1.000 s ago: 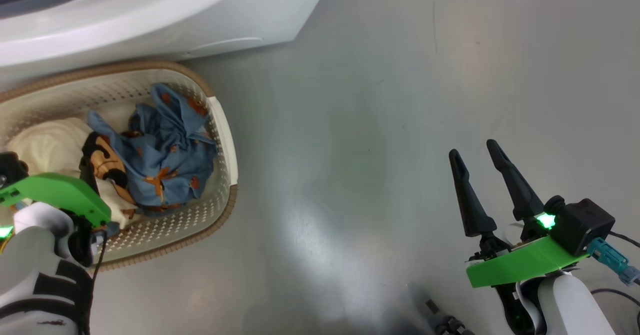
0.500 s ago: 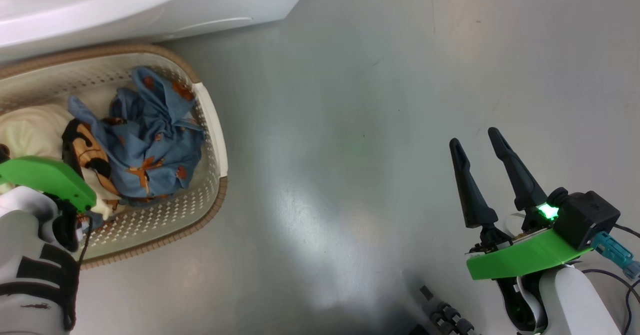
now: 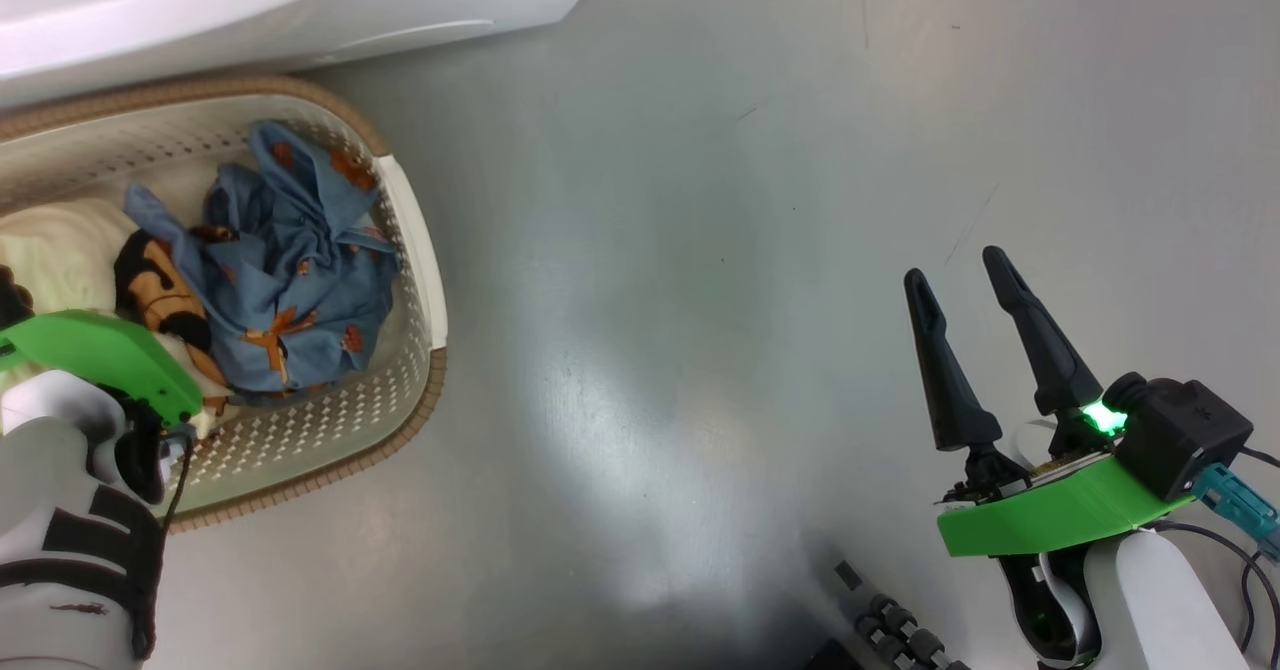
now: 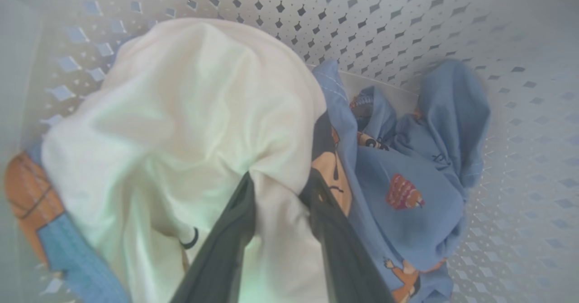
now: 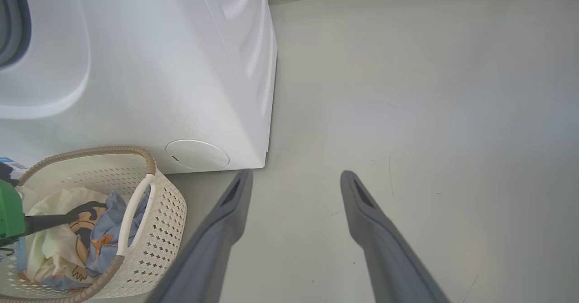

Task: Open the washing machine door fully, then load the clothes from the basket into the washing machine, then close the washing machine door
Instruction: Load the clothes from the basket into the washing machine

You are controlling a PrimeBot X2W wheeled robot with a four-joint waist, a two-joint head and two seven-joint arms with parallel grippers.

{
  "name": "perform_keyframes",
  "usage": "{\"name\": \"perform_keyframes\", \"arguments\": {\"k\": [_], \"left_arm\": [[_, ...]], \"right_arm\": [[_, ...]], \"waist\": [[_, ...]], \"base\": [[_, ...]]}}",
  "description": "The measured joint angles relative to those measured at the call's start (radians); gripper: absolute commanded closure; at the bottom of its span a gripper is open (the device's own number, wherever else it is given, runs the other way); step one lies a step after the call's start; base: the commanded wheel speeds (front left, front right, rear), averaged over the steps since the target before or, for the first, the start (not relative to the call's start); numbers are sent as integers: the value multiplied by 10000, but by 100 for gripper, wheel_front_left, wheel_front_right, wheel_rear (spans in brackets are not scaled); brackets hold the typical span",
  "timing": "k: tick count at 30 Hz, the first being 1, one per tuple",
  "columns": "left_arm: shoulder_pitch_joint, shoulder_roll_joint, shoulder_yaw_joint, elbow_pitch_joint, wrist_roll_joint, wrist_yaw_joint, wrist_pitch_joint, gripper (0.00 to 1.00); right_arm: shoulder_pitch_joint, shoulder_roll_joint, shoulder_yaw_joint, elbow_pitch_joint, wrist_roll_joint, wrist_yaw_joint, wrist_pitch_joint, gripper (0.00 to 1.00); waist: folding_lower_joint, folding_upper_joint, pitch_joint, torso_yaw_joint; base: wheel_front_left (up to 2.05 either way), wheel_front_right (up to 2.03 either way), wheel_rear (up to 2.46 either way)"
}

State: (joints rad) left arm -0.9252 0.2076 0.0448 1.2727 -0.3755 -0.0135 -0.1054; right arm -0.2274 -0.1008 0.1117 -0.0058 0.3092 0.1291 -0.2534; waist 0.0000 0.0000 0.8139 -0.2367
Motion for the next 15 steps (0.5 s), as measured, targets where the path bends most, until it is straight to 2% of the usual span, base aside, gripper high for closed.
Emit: {"name": "perform_keyframes", "arguments": {"k": [1, 2, 3, 9, 15], "left_arm": [[-2, 0, -19, 4, 4, 0, -19, 67], [-7, 2, -36, 13, 4, 0, -23, 89], [-12, 2, -59, 27, 4, 0, -52, 100], [-20, -6, -144, 71, 4, -81, -199, 100], [17, -107, -142, 109, -84, -272, -834, 100]], "right_arm": [[0, -2, 0, -13, 0, 0, -10, 0], [0, -6, 0, -27, 0, 0, -10, 0], [0, -12, 0, -38, 0, 0, -12, 0], [0, -29, -17, -48, 0, 0, -12, 0], [0, -33, -19, -31, -2, 0, -12, 0]], "waist": [[0, 0, 7, -3], [0, 0, 14, -7], [0, 0, 20, -9], [0, 0, -19, 10], [0, 0, -261, 101]], "base": [[0, 0, 0], [0, 0, 0], [0, 0, 0], [0, 0, 0], [0, 0, 0]]}}
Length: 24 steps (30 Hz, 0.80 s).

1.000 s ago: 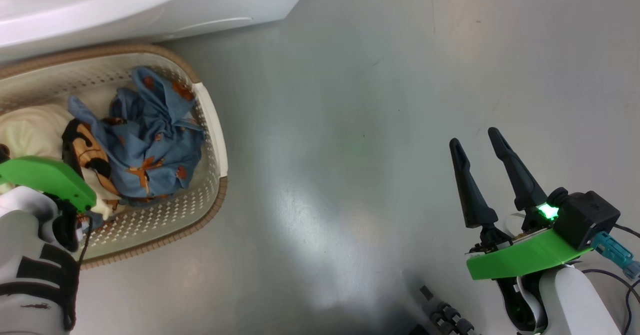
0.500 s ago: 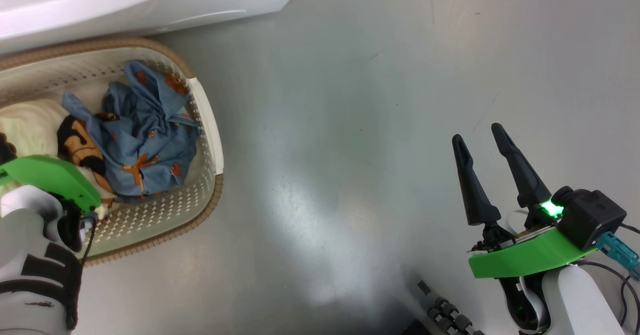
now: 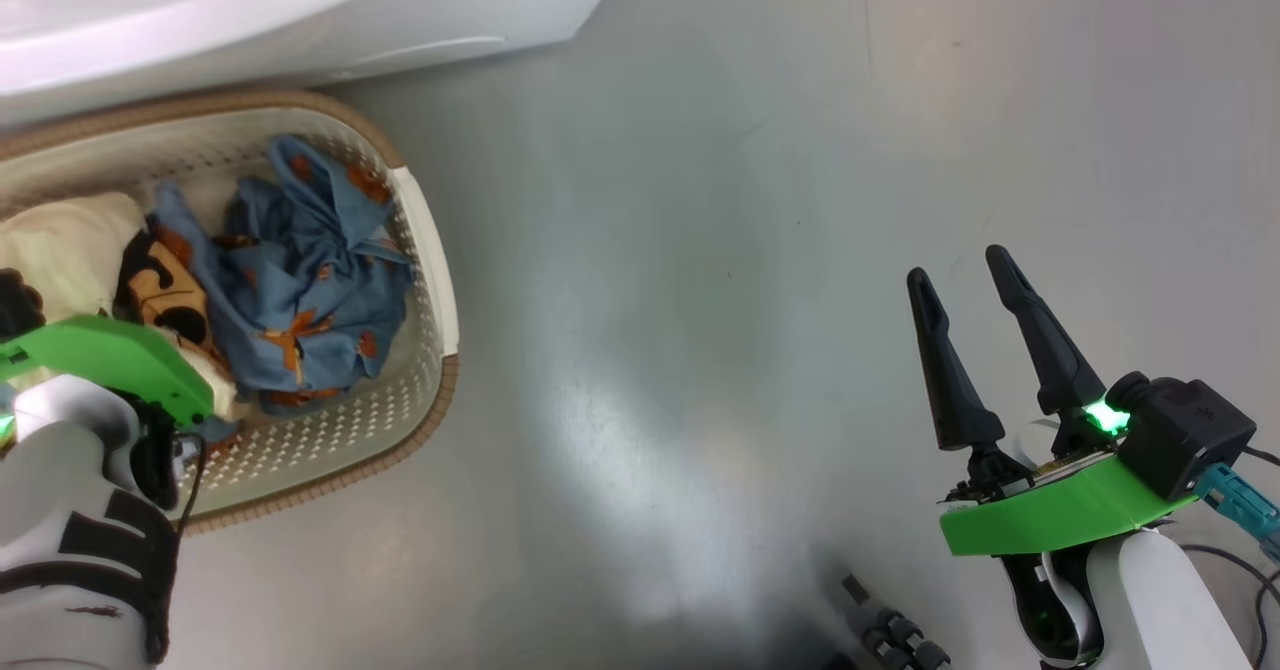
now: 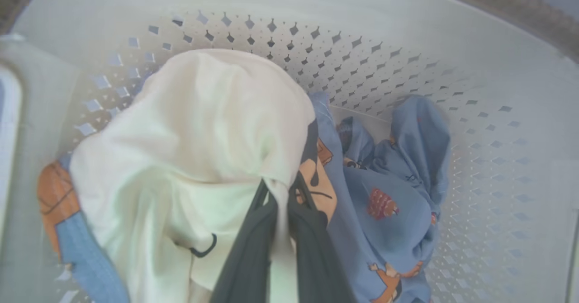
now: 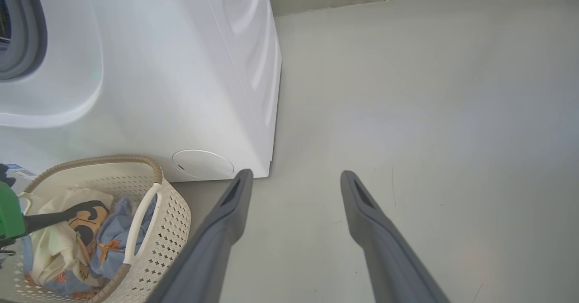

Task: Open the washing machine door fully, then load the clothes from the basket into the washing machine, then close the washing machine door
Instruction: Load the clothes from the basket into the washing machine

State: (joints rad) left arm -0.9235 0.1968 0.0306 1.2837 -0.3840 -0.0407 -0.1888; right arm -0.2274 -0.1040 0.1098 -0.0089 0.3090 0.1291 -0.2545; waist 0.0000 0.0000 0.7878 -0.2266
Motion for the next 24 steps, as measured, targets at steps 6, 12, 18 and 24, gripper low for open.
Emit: {"name": "perform_keyframes", "arguments": {"k": [6, 12, 18, 24], "left_arm": [[477, -314, 54, -251, -157, -274, -520, 100], [1708, -633, 128, -1622, -174, -364, -593, 100], [3485, -1051, 313, -3739, 79, -431, -594, 100], [5223, -1315, 537, -5547, 464, -433, -594, 100]], "right_arm": [[5, -127, 10, 75, 0, 0, -25, 0], [40, -284, -35, 198, 2, 0, -25, 0], [572, -437, -161, 326, 2, 0, -25, 0], [1052, -537, -224, 395, 13, 0, -25, 0]], "waist": [[0, 0, -503, 182], [0, 0, -1249, 448], [0, 0, -2181, 781], [0, 0, -3192, 1100]], "base": [[0, 0, 0], [0, 0, 0], [0, 0, 0], [0, 0, 0]]}}
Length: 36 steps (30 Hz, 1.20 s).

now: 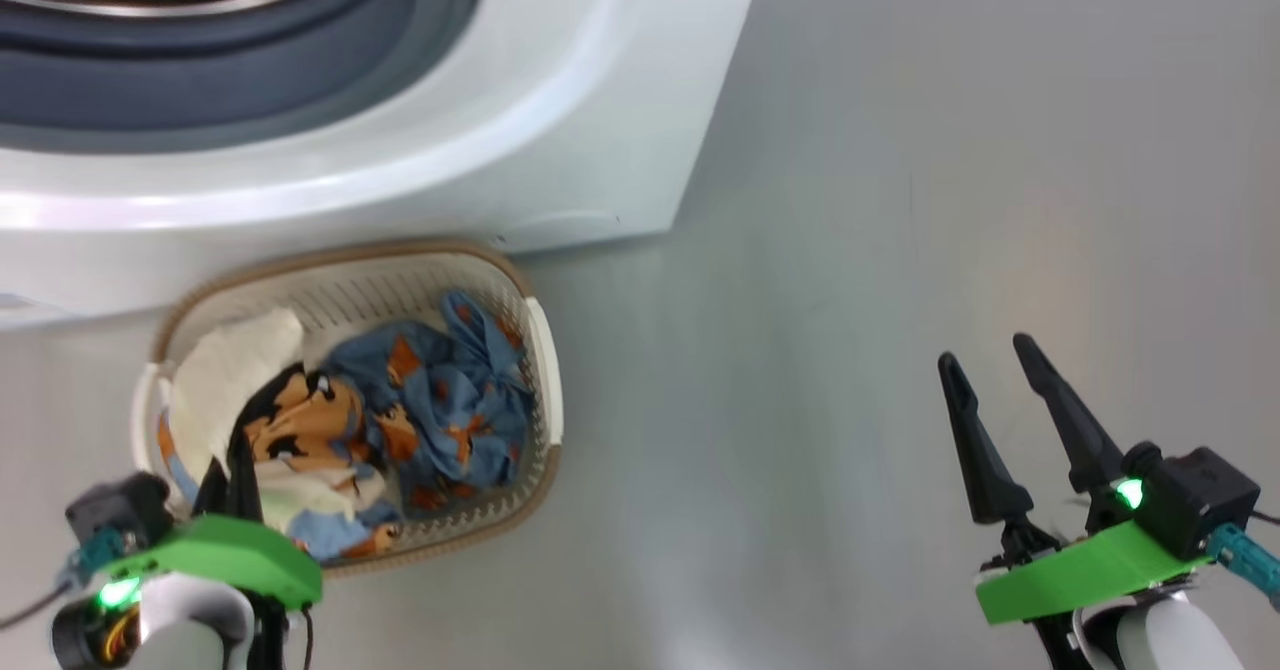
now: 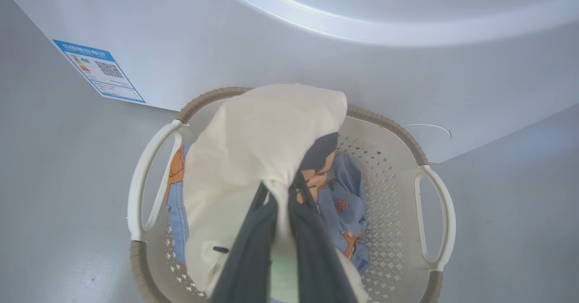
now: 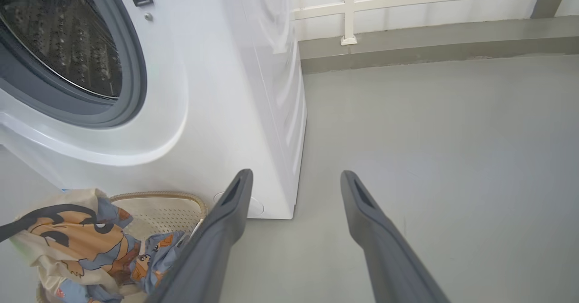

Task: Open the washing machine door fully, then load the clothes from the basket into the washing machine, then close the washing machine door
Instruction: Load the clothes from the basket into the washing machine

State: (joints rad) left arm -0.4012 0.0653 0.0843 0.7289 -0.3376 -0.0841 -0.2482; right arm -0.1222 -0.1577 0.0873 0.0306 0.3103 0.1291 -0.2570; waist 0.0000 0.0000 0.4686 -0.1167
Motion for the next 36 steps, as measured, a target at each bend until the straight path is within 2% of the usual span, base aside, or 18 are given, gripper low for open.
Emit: {"name": "perform_keyframes", "arguments": {"k": [8, 13, 23, 36], "left_arm": [[2018, -261, 224, -2316, 100, -13, 0, 100], [3241, -268, -96, -3639, 50, 52, 0, 100], [4578, -265, -523, -5386, 107, 268, 0, 100], [6004, -242, -709, -6635, 230, 368, 2, 100]], "right_arm": [[784, -40, -48, 142, 4, 0, 0, 0], [1393, -48, -63, 186, 8, 0, 0, 0], [1888, -165, -138, 201, 8, 0, 0, 0], [2487, -303, -150, 339, 8, 0, 0, 0]], "waist": [[0, 0, -1385, 327], [0, 0, -2405, 510], [0, 0, -3592, 755], [0, 0, -4737, 846]], "base": [[0, 0, 0], [0, 0, 0], [0, 0, 0], [0, 0, 0]]}}
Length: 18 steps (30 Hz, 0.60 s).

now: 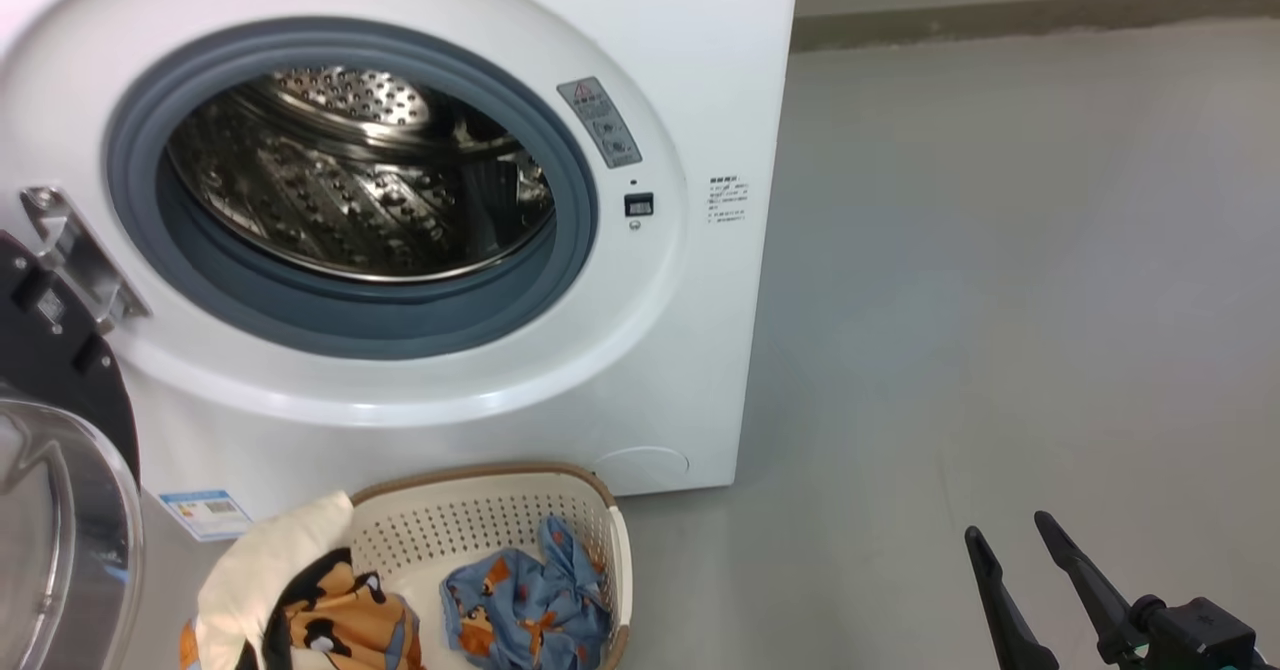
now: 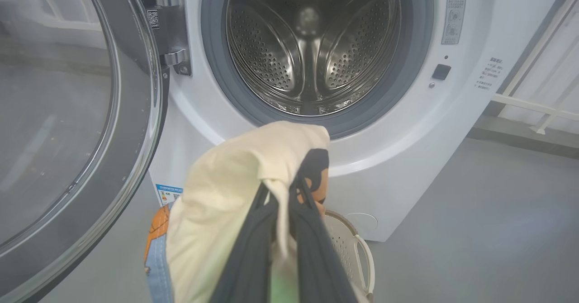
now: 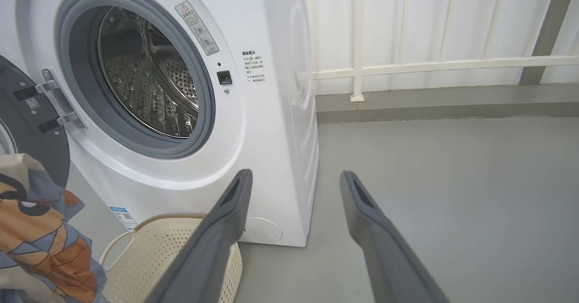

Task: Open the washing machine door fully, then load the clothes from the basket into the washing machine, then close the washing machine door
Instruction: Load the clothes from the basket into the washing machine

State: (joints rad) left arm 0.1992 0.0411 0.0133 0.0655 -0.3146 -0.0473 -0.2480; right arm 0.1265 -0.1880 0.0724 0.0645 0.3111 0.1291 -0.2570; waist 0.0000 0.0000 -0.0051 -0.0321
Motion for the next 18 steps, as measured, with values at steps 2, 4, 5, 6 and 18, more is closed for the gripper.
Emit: {"name": "perform_keyframes", "arguments": {"k": [2, 4, 5, 6, 18], "left_arm": [[94, 2, -33, -123, 0, 0, 0, 100], [121, 2, -54, -249, 2, 0, 0, 100], [135, 2, -59, -301, 6, 0, 0, 100], [176, 4, -67, -351, 8, 0, -2, 100], [540, 13, -134, -683, 17, 77, 0, 100]], "right_arm": [[3, -2, -4, 13, 0, 0, 0, 0], [21, -6, -13, 29, 0, 0, 0, 0], [50, -6, -36, 31, 0, 0, 0, 0], [113, -6, -73, 33, 0, 0, 0, 0], [394, 2, -196, 77, 0, 0, 0, 0]], "waist": [[0, 0, -130, -9], [0, 0, -251, -13], [0, 0, -307, -15], [0, 0, -364, -16], [0, 0, -679, 49]], "base": [[0, 0, 0], [0, 0, 0], [0, 0, 0], [0, 0, 0], [0, 0, 0]]}}
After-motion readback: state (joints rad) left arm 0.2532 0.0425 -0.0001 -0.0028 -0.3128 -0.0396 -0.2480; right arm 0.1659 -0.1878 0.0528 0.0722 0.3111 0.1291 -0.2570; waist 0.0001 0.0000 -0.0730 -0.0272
